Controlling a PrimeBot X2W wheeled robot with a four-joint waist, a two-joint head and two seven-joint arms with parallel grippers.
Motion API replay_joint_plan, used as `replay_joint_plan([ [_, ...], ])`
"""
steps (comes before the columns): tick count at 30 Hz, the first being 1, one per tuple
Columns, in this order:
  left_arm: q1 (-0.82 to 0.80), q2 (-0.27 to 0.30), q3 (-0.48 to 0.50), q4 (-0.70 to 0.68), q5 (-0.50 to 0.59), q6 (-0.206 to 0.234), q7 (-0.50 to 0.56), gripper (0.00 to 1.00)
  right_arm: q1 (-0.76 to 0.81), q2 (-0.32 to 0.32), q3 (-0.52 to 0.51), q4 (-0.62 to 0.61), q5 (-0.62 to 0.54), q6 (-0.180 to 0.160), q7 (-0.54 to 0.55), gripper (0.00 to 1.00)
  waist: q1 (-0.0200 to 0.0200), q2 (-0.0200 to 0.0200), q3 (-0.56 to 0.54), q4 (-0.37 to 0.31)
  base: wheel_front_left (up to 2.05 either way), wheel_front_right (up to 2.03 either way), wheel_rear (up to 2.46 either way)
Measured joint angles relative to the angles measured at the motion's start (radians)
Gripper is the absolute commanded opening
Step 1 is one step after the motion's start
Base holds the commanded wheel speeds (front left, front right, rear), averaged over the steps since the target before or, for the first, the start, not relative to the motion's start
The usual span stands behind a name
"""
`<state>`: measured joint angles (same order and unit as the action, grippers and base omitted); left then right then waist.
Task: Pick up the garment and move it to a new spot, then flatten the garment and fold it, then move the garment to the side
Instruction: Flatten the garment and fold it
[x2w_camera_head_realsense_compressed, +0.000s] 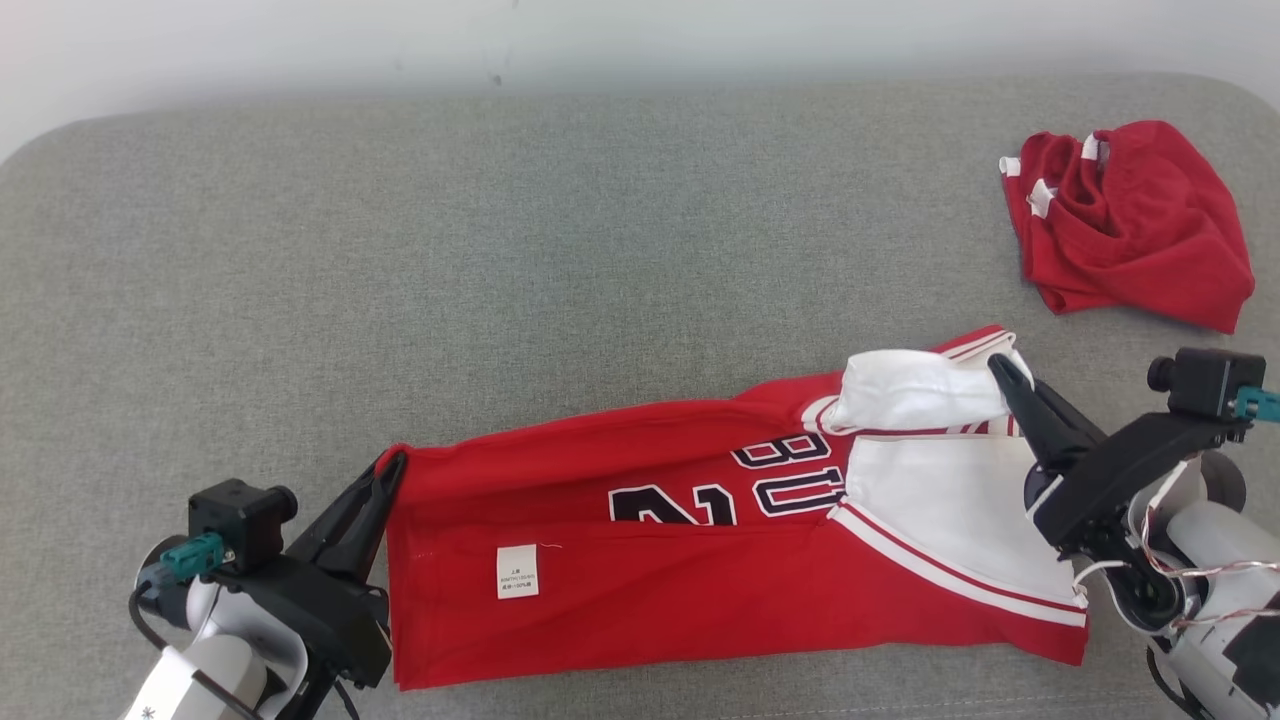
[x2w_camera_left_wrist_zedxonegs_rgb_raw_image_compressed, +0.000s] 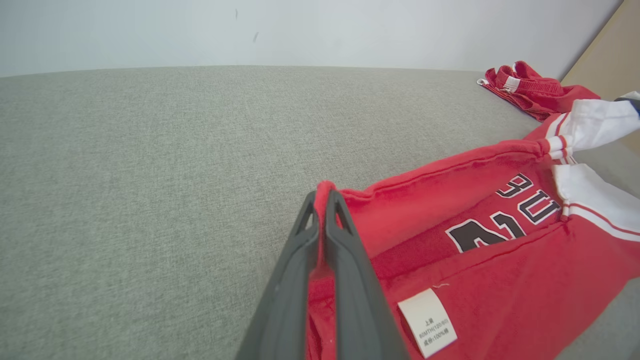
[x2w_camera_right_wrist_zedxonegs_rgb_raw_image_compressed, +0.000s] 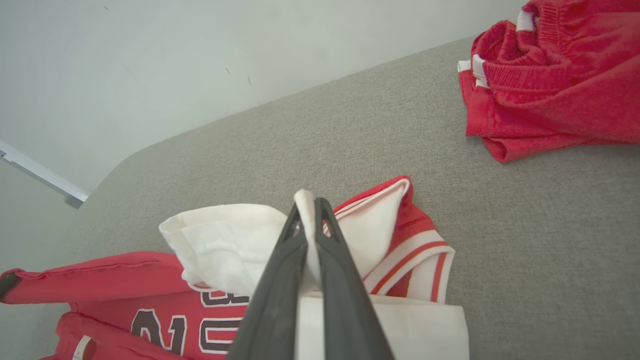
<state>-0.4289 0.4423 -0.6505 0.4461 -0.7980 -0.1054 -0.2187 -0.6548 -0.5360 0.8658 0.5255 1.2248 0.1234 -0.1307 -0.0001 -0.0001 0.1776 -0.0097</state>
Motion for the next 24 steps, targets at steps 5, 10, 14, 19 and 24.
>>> replay_joint_plan([
  [5, 0.007, 0.000, 0.002, 0.004, 0.000, 0.009, 0.000, 0.00, 0.046, -0.016, 0.001, -0.035, 0.034, 0.000, -0.009, 0.00, 0.0000, 0.0000, -0.006, -0.003, 0.00, 0.00, 0.00],
  [10, 0.009, 0.001, -0.001, 0.006, 0.000, 0.009, 0.000, 0.00, 0.081, -0.026, 0.015, -0.070, 0.049, 0.000, -0.009, 0.00, 0.0000, 0.0001, -0.013, -0.006, 0.00, 0.00, 0.00],
  [14, 0.015, 0.002, -0.008, 0.011, 0.000, 0.011, 0.002, 0.00, 0.109, -0.036, 0.024, -0.097, 0.061, 0.000, -0.008, 0.00, 0.0001, 0.0000, -0.017, -0.007, 0.00, 0.00, 0.00],
  [19, 0.033, 0.008, -0.023, 0.037, 0.003, 0.018, 0.019, 0.00, 0.131, -0.047, 0.030, -0.110, 0.079, 0.000, -0.006, 0.00, 0.0001, 0.0000, -0.023, -0.006, 0.00, 0.00, 0.00],
  [24, 0.043, 0.004, -0.033, 0.054, 0.003, 0.018, 0.034, 0.26, 0.141, -0.050, 0.036, -0.124, 0.093, 0.000, -0.002, 0.00, 0.0001, 0.0000, -0.029, -0.006, 0.00, 0.00, 0.00],
])
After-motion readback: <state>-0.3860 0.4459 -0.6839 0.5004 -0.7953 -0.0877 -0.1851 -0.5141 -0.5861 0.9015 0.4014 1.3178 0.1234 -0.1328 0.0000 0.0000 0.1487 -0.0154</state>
